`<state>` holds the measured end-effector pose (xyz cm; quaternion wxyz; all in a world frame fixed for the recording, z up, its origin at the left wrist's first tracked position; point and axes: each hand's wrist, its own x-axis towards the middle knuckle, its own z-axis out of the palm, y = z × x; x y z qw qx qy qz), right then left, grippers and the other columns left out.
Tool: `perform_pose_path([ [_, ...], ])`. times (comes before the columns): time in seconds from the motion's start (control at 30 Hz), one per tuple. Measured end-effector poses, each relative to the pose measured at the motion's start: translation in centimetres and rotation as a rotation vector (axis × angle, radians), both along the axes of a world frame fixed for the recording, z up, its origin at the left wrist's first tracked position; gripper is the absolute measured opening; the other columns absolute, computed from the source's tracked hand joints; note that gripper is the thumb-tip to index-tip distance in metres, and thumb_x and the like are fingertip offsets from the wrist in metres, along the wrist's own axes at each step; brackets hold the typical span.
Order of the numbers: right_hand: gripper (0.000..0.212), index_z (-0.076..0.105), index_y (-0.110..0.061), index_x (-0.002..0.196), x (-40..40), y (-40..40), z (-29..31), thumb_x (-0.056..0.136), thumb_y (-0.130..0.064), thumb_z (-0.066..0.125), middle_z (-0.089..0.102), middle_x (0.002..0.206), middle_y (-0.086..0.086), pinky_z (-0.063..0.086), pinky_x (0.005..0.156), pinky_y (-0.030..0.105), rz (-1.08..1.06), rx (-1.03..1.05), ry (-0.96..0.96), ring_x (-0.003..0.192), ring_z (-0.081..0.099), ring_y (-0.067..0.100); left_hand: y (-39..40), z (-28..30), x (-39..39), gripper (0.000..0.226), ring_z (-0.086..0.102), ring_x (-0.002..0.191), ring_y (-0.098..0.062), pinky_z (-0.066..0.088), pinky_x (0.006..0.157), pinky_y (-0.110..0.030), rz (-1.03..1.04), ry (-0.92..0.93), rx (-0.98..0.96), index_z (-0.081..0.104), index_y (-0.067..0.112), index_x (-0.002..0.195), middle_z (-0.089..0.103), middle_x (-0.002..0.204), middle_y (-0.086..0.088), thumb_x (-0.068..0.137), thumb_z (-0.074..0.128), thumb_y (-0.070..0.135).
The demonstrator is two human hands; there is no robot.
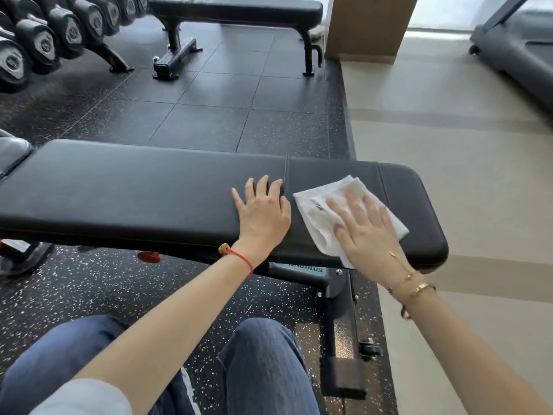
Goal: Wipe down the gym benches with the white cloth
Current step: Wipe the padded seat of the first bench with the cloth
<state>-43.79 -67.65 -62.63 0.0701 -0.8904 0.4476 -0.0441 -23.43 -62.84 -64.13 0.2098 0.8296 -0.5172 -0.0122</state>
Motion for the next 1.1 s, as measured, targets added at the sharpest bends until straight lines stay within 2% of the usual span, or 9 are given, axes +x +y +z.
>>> perform_pose_path([
  [0.2, 0.051, 0.013, -0.043, 0.153, 0.1, -8.8, 1.1, 0.103, -0.043, 0.022, -0.001, 0.165, 0.001, -0.007, 0.119, 0.053, -0.347, 0.118, 0.023, 0.15, -0.007, 0.03, -0.4, -0.4, -0.4, 0.043, 0.029, 0.139, -0.031, 0.015, 0.115, -0.065, 0.047, -0.057, -0.035, 0.049, 0.028, 0.134, 0.044, 0.146, -0.003, 0.092, 0.04, 0.034],
  [0.37, 0.053, 0.009, -0.043, 0.154, 1.9, -4.8, 0.0, 0.102, -0.044, 0.022, -0.001, 0.165, 0.001, -0.005, 0.118, 0.055, -0.161, 0.008, 0.057, 0.15, -0.003, 0.032, -0.4, -0.6, -0.3, 0.043, 0.03, 0.139, -0.03, 0.015, 0.115, -0.065, 0.046, -0.061, -0.047, 0.051, 0.029, 0.134, 0.045, 0.145, -0.003, 0.092, 0.041, 0.035],
  [0.47, 0.057, 0.004, -0.042, 0.154, -0.8, -0.5, -0.5, 0.097, -0.046, 0.008, 0.002, 0.165, 0.003, -0.001, 0.118, 0.053, -0.074, -0.082, 0.105, 0.149, 0.003, 0.033, -0.3, -0.7, -0.2, 0.043, 0.031, 0.139, -0.03, 0.016, 0.115, -0.064, 0.045, -0.071, -0.06, 0.051, 0.028, 0.134, 0.046, 0.145, -0.003, 0.092, 0.041, 0.035],
  [0.53, 0.059, 0.003, -0.044, 0.153, -3.5, 0.5, -0.6, 0.094, -0.047, 0.004, 0.002, 0.165, 0.002, 0.001, 0.119, 0.051, -0.134, -0.062, 0.076, 0.15, 0.004, 0.031, -0.3, -0.7, -0.2, 0.044, 0.03, 0.14, -0.029, 0.015, 0.115, -0.064, 0.042, -0.069, -0.059, 0.051, 0.029, 0.135, 0.046, 0.146, -0.003, 0.093, 0.042, 0.035],
  [0.63, 0.053, 0.006, -0.047, 0.152, -5.9, -1.2, -0.7, 0.101, -0.042, 0.017, 0.001, 0.165, -0.001, -0.003, 0.12, 0.049, -0.267, 0.008, 0.01, 0.15, 0.001, 0.027, -0.2, -0.8, -0.4, 0.045, 0.028, 0.142, -0.029, 0.014, 0.116, -0.063, 0.044, -0.066, -0.046, 0.049, 0.028, 0.138, 0.044, 0.148, -0.004, 0.094, 0.041, 0.035],
  [0.8, 0.052, 0.016, -0.041, 0.153, -3.3, -9.1, 0.8, 0.102, -0.044, 0.023, 0.003, 0.165, 0.001, -0.002, 0.12, 0.051, -0.456, 0.102, -0.047, 0.15, 0.0, 0.03, -0.1, -0.5, -0.9, 0.046, 0.026, 0.143, -0.031, 0.012, 0.117, -0.064, 0.049, -0.058, -0.035, 0.048, 0.028, 0.141, 0.043, 0.151, -0.005, 0.095, 0.041, 0.033],
  [0.87, 0.051, 0.018, -0.039, 0.153, -0.6, -10.8, 1.3, 0.103, -0.045, 0.021, 0.005, 0.165, 0.002, -0.002, 0.12, 0.052, -0.413, 0.074, -0.002, 0.15, -0.001, 0.032, -0.1, -0.4, -0.8, 0.046, 0.027, 0.143, -0.031, 0.012, 0.117, -0.064, 0.051, -0.058, -0.037, 0.048, 0.027, 0.14, 0.043, 0.15, -0.005, 0.095, 0.041, 0.033],
  [0.97, 0.051, 0.016, -0.04, 0.153, 3.4, -9.4, 1.3, 0.103, -0.045, 0.022, 0.005, 0.165, 0.002, -0.004, 0.119, 0.053, -0.215, 0.061, 0.066, 0.15, -0.003, 0.033, -0.2, -0.4, -0.7, 0.046, 0.027, 0.143, -0.03, 0.012, 0.117, -0.064, 0.055, -0.054, -0.035, 0.048, 0.028, 0.139, 0.043, 0.15, -0.004, 0.095, 0.041, 0.034],
  [1.1, 0.052, 0.011, -0.043, 0.154, 2.9, -5.0, -0.1, 0.103, -0.042, 0.023, 0.006, 0.164, -0.001, -0.004, 0.12, 0.051, 0.029, -0.005, 0.014, 0.15, -0.002, 0.03, -0.2, -0.5, -0.5, 0.045, 0.027, 0.143, -0.029, 0.012, 0.117, -0.063, 0.051, -0.049, -0.038, 0.049, 0.029, 0.139, 0.044, 0.149, -0.003, 0.095, 0.041, 0.035],
])
